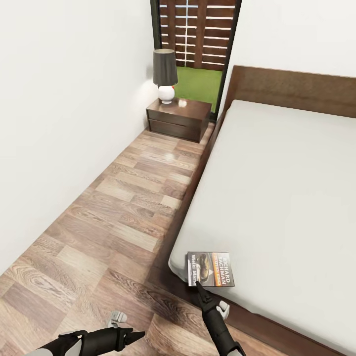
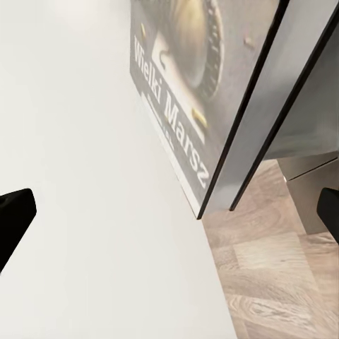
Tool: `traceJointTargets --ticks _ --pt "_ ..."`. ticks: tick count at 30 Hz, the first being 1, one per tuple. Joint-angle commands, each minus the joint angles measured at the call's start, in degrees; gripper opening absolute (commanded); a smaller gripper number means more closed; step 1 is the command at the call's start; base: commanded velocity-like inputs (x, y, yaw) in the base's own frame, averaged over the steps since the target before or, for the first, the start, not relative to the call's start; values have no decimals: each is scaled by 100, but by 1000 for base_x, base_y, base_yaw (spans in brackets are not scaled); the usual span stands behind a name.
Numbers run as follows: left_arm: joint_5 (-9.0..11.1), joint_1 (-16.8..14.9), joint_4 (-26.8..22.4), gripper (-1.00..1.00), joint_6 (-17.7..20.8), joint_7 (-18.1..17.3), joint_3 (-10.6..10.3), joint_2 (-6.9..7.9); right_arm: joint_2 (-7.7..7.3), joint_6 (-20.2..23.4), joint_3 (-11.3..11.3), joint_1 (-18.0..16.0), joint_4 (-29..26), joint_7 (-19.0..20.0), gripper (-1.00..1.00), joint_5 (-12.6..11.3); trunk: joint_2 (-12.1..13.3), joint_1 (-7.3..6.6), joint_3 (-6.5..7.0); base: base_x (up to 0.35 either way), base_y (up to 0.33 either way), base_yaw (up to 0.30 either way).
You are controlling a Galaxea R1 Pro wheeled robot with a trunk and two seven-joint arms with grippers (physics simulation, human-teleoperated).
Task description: In the bedroom, move the book from the bed onto either nightstand, and place the two sandals side by side next to the bed.
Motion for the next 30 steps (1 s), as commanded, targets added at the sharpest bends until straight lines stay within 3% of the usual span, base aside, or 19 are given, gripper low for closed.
traceJointTargets --ticks 1,8,30 --pt "48 -2 -2 100 6 -15 -49 1 -2 -39 48 -4 6 11 100 -46 -2 0 -3 0 0 0" --pt "40 -2 -4 100 6 -15 -49 -1 -3 -39 48 -4 5 11 100 -46 -202 110 -93 0 0 0" --pt "41 -2 -4 100 6 -17 -49 1 -3 -39 48 -4 5 11 100 -46 -322 175 -147 0 0 0"
